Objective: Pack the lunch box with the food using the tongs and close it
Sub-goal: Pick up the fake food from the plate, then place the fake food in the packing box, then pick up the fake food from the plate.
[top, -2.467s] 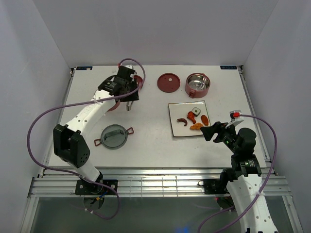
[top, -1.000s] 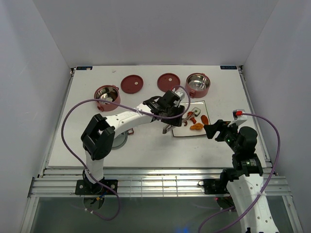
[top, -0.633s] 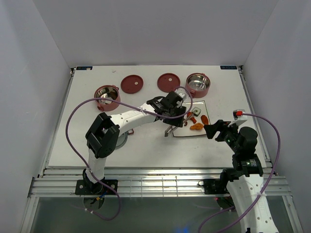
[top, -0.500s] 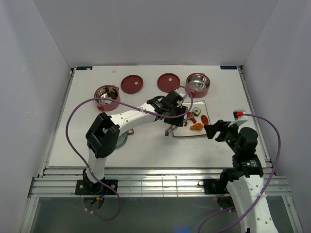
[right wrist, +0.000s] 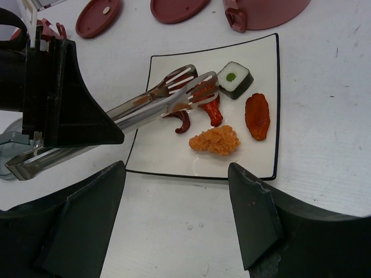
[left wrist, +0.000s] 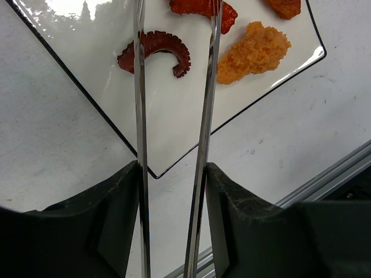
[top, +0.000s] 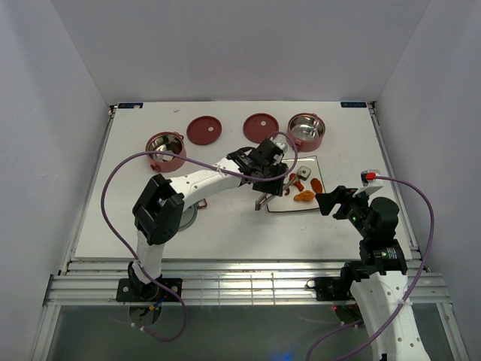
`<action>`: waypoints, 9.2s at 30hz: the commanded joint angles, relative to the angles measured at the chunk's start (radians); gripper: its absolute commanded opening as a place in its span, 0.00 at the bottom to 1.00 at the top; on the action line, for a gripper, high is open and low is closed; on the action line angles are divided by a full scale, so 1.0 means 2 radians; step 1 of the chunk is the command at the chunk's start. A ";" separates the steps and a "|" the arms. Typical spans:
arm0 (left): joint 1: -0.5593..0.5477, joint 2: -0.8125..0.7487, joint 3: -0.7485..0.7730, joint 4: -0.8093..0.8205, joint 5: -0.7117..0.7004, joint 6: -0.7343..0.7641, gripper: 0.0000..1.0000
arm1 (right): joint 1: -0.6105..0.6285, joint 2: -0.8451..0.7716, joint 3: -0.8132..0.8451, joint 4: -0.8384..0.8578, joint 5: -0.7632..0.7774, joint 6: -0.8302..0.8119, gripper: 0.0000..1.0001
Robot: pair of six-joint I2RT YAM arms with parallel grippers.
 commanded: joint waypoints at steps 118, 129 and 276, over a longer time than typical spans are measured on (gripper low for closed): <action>0.441 -0.159 -0.086 -0.030 0.004 0.085 0.29 | 0.000 -0.042 0.002 0.026 -0.026 -0.007 0.78; 0.441 -0.172 -0.073 -0.051 -0.009 0.086 0.52 | 0.000 -0.037 0.003 0.026 -0.026 -0.008 0.78; -0.102 0.123 0.243 -0.112 -0.092 -0.055 0.55 | 0.000 -0.110 0.151 -0.129 0.112 -0.021 0.77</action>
